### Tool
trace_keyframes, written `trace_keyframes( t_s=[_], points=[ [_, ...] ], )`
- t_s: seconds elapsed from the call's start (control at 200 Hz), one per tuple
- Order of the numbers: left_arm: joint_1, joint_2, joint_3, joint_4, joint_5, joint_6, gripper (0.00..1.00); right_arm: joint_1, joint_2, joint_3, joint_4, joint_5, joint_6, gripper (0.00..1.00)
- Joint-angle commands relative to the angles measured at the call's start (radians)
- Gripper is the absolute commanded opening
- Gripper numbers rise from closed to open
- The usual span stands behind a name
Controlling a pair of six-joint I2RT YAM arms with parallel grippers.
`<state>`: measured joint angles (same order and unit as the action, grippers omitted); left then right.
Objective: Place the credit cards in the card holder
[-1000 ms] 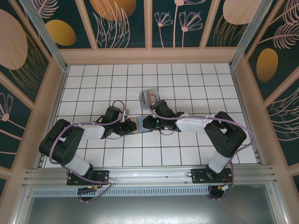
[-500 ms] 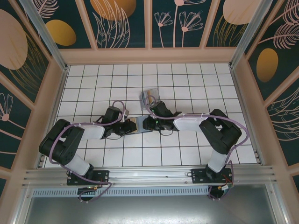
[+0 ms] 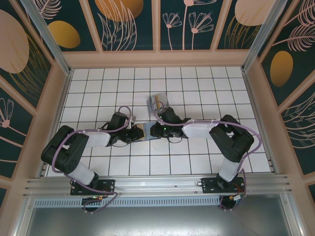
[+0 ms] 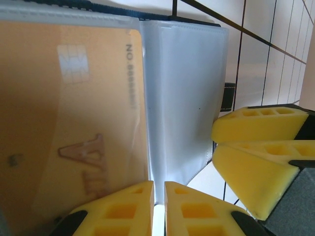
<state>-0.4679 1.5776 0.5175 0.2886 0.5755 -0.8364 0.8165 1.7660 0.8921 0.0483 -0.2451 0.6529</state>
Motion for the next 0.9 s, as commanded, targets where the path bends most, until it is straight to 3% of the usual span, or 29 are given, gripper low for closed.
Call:
trace_keyframes(
  t_s=[0.0, 0.175, 0.34, 0.891],
  points=[
    [-0.008, 0.015, -0.002, 0.020, 0.004, -0.012, 0.16, 0.013, 0.023, 0.004, 0.028, -0.054, 0.007, 0.36],
    [-0.008, 0.016, 0.001, 0.022, 0.006, -0.013, 0.16, 0.004, 0.016, -0.008, 0.097, -0.123, 0.032, 0.35],
    [-0.008, 0.010, -0.001, 0.026, 0.007, -0.020, 0.15, -0.032, -0.001, -0.082, 0.272, -0.233, 0.107, 0.34],
    [-0.008, -0.025, -0.013, 0.068, 0.012, -0.090, 0.18, -0.037, 0.081, -0.128, 0.578, -0.371, 0.254, 0.33]
  ],
)
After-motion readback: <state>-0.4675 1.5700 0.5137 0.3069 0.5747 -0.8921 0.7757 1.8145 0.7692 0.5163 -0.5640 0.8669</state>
